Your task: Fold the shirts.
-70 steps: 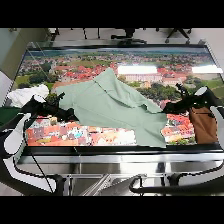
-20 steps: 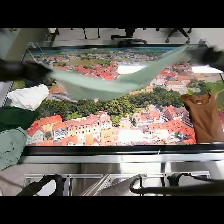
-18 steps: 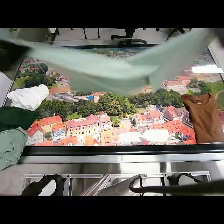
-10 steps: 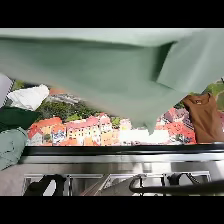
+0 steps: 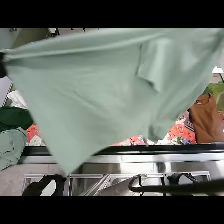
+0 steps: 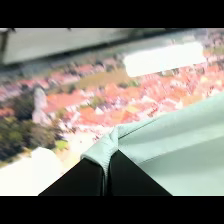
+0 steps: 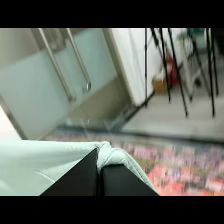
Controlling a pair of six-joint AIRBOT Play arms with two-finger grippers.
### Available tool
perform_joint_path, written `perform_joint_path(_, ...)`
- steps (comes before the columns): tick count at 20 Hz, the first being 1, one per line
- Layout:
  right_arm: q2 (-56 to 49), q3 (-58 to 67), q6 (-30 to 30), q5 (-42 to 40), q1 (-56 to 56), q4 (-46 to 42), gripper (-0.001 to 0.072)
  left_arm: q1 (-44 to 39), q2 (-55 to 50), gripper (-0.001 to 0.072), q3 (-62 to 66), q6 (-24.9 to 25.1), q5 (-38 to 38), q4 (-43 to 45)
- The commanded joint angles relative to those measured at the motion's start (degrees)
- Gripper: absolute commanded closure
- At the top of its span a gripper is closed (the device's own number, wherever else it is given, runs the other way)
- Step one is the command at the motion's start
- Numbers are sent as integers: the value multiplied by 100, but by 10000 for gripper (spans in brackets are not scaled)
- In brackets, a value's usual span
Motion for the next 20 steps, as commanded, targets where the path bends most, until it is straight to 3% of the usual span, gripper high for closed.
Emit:
perform_joint_path(1, -1080, -774, -354, -1799, 1390, -994, 694, -4, -1412, 693, -68, 221, 260, -466)
perform_joint_path(3, -1941, -758, -713, -2677, 1840, -988, 694, -4, -2264, 693, 203, 223, 260, -459)
perform_joint_path(6, -3008, -529, -887, -3320, 1989, -866, 694, -42, -3456, 693, 837, 223, 282, -455)
perform_joint_path(12, -4336, 645, -881, -3239, 1766, -868, 694, -39, -4883, 693, 1908, 129, 57, -448)
perform_joint_path(20, -4789, 754, -861, -2887, 1558, -911, 694, -42, -5591, 692, 2111, 127, 35, -446)
